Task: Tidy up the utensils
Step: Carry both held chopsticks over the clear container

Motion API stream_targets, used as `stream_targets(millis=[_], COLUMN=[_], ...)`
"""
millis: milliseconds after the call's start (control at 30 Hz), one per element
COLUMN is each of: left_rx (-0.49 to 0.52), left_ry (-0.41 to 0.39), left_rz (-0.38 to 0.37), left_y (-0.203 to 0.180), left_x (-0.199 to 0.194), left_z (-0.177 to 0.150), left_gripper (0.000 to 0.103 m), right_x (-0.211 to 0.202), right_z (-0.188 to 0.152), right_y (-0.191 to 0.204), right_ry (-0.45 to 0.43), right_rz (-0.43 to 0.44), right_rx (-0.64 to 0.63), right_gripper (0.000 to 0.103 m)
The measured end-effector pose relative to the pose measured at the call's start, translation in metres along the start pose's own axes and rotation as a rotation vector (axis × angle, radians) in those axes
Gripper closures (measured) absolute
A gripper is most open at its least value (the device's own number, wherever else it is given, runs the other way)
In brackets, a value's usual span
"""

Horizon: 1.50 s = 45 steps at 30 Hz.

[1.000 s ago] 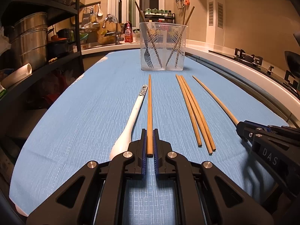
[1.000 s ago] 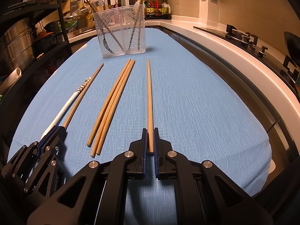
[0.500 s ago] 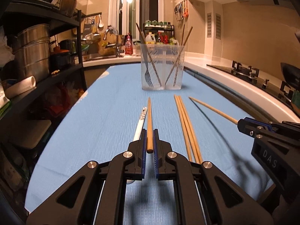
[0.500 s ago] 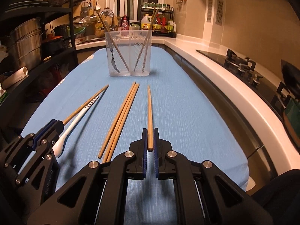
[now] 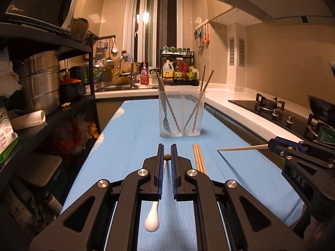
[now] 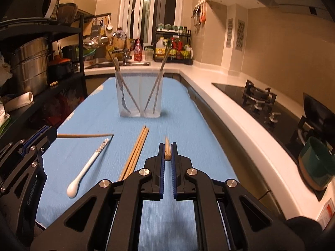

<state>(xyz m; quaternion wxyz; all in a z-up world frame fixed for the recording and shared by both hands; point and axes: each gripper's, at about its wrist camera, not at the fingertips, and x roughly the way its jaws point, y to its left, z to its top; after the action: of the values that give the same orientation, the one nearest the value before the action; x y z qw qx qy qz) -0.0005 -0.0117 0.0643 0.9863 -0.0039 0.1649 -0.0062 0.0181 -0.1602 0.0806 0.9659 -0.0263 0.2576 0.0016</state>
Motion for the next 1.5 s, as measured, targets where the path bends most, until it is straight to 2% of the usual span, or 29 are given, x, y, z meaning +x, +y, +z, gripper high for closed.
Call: stream_targets(millis=[267, 433, 567, 900, 1000, 1267, 1500], left_rx=[0.006, 0.002, -0.003, -0.044, -0.046, -0.036, -0.025], left_ry=[-0.039, -0.037, -0.004, 0.103, 0.125, 0.119, 0.129], left_rz=[-0.004, -0.013, -0.038, -0.1, -0.104, -0.115, -0.125], left_y=[0.004, 0.006, 0.008, 0.017, 0.018, 0.017, 0.012], left_x=[0.001, 0.01, 0.021, 0.055, 0.063, 0.072, 0.081], left_z=[0.029, 0.053, 0.076, 0.125, 0.134, 0.146, 0.152], left_gripper=[0.096, 0.096, 0.096, 0.096, 0.096, 0.096, 0.096], right_x=[-0.009, -0.005, 0.001, 0.016, 0.024, 0.037, 0.046], right_z=[0.034, 0.06, 0.079, 0.127, 0.138, 0.156, 0.164], right_y=[-0.005, -0.008, -0.008, -0.017, -0.018, -0.019, -0.015], right_ry=[-0.06, -0.072, -0.073, -0.042, 0.003, 0.058, 0.065], right_rz=[0.017, 0.038, 0.057, 0.098, 0.119, 0.133, 0.138], right_rx=[-0.002, 0.004, 0.0, 0.005, 0.001, -0.014, -0.021], right_gripper=[0.097, 0.097, 0.097, 0.097, 0.097, 0.097, 0.097])
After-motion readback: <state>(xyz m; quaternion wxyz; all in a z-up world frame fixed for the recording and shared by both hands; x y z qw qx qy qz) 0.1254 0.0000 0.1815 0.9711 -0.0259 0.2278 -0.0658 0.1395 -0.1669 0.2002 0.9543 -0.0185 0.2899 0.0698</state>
